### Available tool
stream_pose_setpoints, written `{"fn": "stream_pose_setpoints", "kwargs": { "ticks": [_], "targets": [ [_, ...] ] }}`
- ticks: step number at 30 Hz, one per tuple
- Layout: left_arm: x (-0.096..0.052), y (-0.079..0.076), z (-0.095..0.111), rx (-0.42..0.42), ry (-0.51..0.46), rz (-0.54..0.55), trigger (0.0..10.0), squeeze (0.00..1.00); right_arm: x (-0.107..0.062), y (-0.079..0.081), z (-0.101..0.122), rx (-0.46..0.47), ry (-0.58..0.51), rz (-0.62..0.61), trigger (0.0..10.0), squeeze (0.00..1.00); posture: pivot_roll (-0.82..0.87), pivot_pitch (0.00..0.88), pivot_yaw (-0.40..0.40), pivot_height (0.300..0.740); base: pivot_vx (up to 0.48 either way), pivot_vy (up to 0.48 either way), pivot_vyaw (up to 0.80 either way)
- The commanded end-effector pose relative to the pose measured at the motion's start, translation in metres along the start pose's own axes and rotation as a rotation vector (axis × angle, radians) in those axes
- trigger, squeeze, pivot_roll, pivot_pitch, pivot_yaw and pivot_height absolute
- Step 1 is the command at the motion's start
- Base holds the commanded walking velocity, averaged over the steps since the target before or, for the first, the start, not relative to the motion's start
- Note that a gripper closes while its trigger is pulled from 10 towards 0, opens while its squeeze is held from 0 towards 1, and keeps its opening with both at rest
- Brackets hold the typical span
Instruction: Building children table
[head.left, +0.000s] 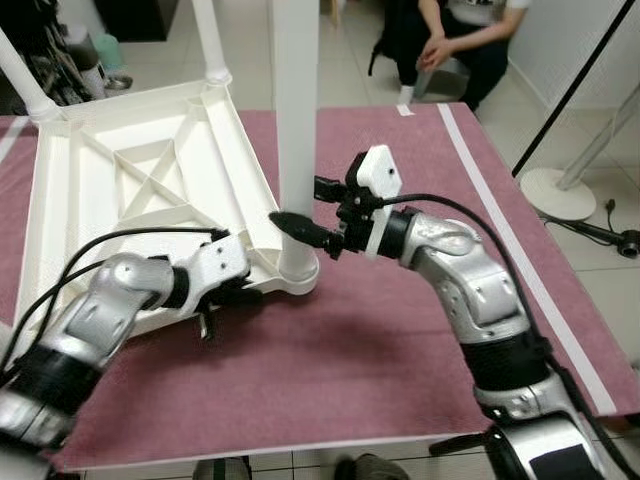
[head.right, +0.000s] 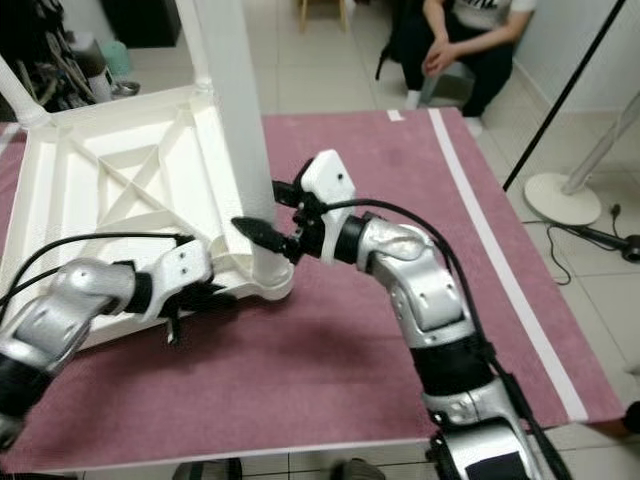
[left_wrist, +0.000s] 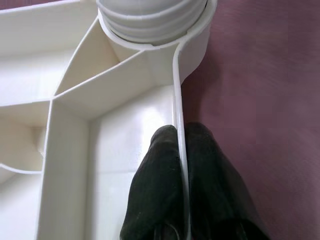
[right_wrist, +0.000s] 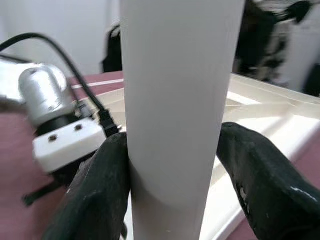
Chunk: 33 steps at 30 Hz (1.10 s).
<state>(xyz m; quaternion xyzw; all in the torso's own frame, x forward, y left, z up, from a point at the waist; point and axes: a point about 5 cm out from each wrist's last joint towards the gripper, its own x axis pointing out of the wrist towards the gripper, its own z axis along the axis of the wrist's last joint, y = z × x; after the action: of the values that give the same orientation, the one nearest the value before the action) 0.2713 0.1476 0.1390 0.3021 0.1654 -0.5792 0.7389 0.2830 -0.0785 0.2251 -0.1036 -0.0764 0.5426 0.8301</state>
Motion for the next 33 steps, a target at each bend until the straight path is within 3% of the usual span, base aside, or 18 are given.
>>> {"fn": "stream_pose_setpoints", "kwargs": {
  "ticks": [1, 3, 5, 8, 14, 23, 24, 25, 26, 28, 29, 33],
  "targets": [
    [-0.013, -0.005, 0.018, 0.130, -0.060, -0.065, 10.0, 0.00, -0.006, 0.002, -0.005, 0.015, 0.042, 0.009, 10.0, 0.00, 0.11, 0.000, 0.011, 0.740, 0.000, 0.000, 0.00],
    [-0.014, -0.010, 0.015, 0.140, -0.050, -0.077, 10.0, 0.00, -0.008, 0.005, -0.006, 0.020, 0.049, 0.021, 10.0, 0.00, 0.11, 0.000, 0.010, 0.740, 0.000, 0.000, 0.00],
    [-0.006, -0.028, 0.007, 0.146, -0.026, -0.108, 10.0, 0.00, -0.011, 0.014, -0.016, 0.052, 0.088, 0.082, 10.0, 0.00, 0.11, 0.000, 0.006, 0.740, 0.000, 0.000, 0.00],
    [0.006, -0.036, 0.006, 0.124, -0.033, -0.109, 10.0, 0.00, -0.013, 0.018, -0.026, 0.064, 0.128, 0.150, 10.0, 0.00, 0.10, 0.000, 0.004, 0.740, 0.000, 0.000, 0.00],
    [0.016, -0.040, 0.009, 0.115, -0.057, -0.107, 10.0, 0.00, -0.013, 0.012, -0.034, 0.087, 0.156, 0.281, 10.0, 0.00, 0.10, 0.000, 0.003, 0.740, 0.000, 0.000, 0.00],
    [0.015, -0.039, 0.012, 0.119, -0.061, -0.090, 10.0, 0.00, -0.002, -0.001, -0.037, 0.119, 0.166, 0.429, 10.0, 0.00, 0.12, 0.000, -0.012, 0.740, 0.000, 0.000, 0.00],
    [0.015, -0.039, 0.013, 0.120, -0.062, -0.088, 10.0, 0.00, -0.002, -0.001, -0.038, 0.114, 0.175, 0.445, 6.2, 0.00, 0.12, 0.000, -0.013, 0.740, 0.000, 0.000, 0.00],
    [0.015, -0.039, 0.013, 0.120, -0.062, -0.088, 10.0, 0.00, -0.002, -0.001, -0.038, 0.114, 0.175, 0.445, 6.2, 0.00, 0.12, 0.000, -0.013, 0.740, 0.000, 0.000, 0.00],
    [0.015, -0.040, 0.014, 0.118, -0.066, -0.087, 10.0, 0.00, -0.002, 0.000, -0.040, 0.111, 0.182, 0.467, 2.7, 0.00, 0.12, 0.000, -0.013, 0.740, 0.000, 0.000, 0.00],
    [0.015, -0.040, 0.014, 0.118, -0.066, -0.087, 10.0, 0.00, -0.002, 0.000, -0.040, 0.111, 0.182, 0.467, 2.7, 0.00, 0.12, 0.000, -0.013, 0.740, 0.000, 0.000, 0.00],
    [0.016, -0.040, 0.017, 0.112, -0.077, -0.079, 10.0, 0.00, -0.003, 0.001, -0.041, 0.119, 0.182, 0.471, 0.0, 0.00, 0.12, 0.000, -0.014, 0.740, 0.000, 0.000, 0.00],
    [0.017, -0.037, 0.023, 0.098, -0.103, -0.055, 10.0, 0.00, 0.000, -0.001, -0.044, 0.119, 0.189, 0.398, 0.0, 0.00, 0.12, 0.000, -0.013, 0.740, 0.000, 0.000, 0.00]
  ]
}}
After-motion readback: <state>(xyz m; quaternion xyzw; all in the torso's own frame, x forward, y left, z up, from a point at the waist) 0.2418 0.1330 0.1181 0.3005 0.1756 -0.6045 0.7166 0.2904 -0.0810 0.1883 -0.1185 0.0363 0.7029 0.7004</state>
